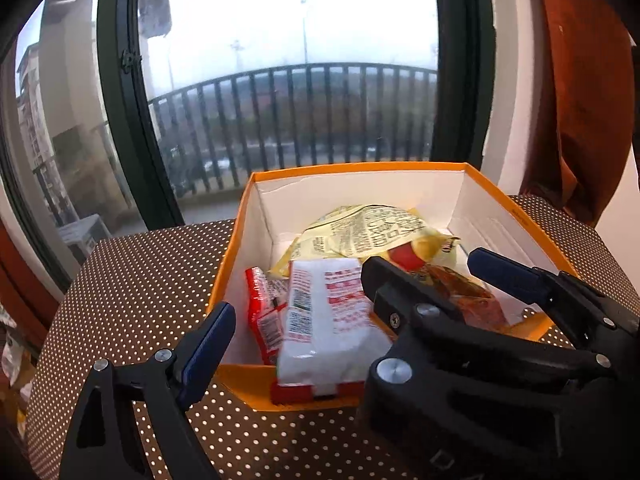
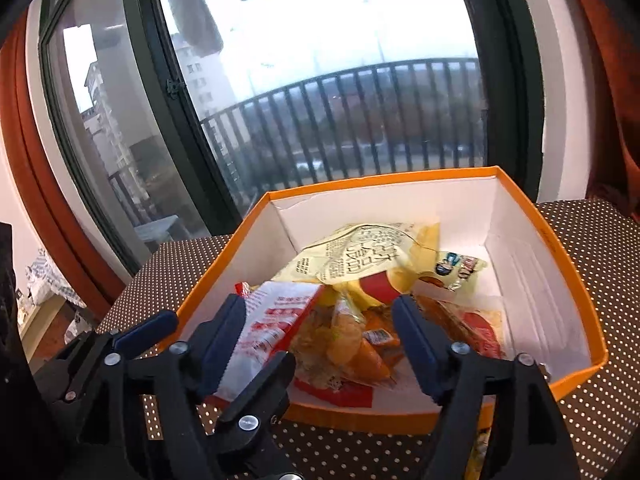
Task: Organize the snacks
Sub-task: 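Withdraw both tools and move the right tool toward the yellow snack bag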
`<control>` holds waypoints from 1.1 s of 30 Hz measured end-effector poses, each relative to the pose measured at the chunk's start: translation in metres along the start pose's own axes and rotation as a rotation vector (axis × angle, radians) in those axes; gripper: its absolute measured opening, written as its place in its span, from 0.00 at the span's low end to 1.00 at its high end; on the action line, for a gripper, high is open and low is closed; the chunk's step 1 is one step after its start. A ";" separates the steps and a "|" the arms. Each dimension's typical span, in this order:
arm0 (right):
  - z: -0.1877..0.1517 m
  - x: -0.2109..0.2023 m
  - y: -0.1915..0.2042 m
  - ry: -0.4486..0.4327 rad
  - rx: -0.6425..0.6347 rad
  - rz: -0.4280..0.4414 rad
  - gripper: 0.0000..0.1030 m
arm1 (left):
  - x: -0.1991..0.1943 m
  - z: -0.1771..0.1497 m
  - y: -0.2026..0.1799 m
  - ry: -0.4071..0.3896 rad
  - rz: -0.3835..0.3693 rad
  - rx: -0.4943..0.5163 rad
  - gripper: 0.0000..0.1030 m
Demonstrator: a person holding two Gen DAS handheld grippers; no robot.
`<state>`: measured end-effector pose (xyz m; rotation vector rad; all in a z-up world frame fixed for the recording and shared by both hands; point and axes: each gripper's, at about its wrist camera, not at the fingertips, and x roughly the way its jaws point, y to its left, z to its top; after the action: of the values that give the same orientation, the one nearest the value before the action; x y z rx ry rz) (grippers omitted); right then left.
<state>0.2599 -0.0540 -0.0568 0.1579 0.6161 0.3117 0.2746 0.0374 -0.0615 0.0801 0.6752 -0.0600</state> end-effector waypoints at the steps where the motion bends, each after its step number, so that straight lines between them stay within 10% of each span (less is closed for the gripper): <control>1: 0.000 -0.003 -0.001 0.000 -0.002 -0.005 0.79 | -0.002 -0.001 -0.002 -0.003 -0.003 0.000 0.88; 33: -0.053 -0.111 -0.050 -0.089 -0.050 -0.197 0.99 | -0.075 -0.050 -0.095 -0.108 -0.113 0.029 0.86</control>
<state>0.1548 -0.1348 -0.0511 0.0620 0.5308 0.1290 0.1771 -0.0506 -0.0586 0.0659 0.5701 -0.1813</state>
